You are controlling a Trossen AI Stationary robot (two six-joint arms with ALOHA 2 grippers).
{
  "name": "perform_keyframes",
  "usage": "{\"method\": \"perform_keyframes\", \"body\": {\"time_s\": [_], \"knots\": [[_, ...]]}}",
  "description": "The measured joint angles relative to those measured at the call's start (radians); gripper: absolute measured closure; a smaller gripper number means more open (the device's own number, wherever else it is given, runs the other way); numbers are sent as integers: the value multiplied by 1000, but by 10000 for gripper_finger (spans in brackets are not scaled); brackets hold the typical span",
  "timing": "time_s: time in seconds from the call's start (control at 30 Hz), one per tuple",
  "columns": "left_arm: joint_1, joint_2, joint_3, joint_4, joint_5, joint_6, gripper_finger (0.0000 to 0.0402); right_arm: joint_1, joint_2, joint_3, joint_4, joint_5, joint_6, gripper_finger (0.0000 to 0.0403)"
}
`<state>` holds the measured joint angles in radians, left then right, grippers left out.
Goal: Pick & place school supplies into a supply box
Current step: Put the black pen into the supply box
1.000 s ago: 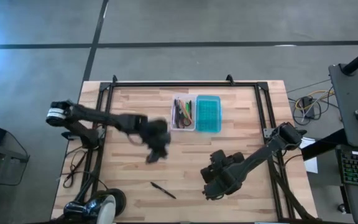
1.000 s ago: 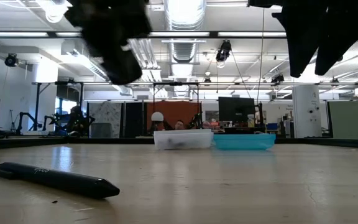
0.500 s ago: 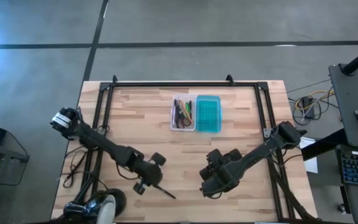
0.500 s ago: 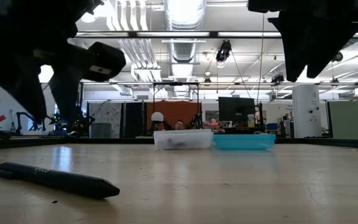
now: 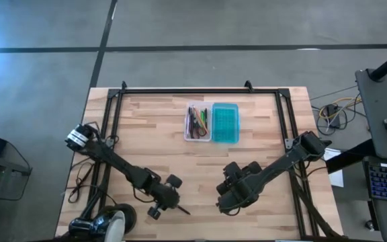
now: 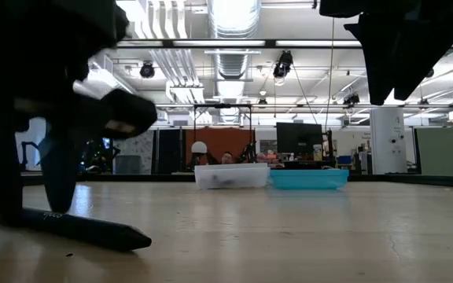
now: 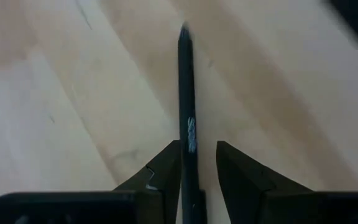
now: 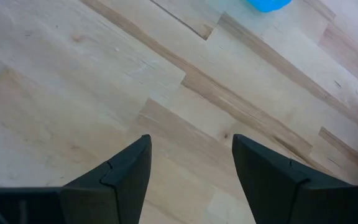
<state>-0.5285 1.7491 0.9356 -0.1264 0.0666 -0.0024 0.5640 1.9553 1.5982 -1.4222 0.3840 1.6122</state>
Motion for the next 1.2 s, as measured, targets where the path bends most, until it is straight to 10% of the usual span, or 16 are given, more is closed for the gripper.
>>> {"method": "perform_keyframes", "body": {"time_s": [0.73,1.2], "knots": [[44,37,4,-23,-115,-208,389,16,-2,-2,-15,40,99,188],[512,-180,4,275,-186,-831,390,100,-28,-17,-151,68,552,188]]}}
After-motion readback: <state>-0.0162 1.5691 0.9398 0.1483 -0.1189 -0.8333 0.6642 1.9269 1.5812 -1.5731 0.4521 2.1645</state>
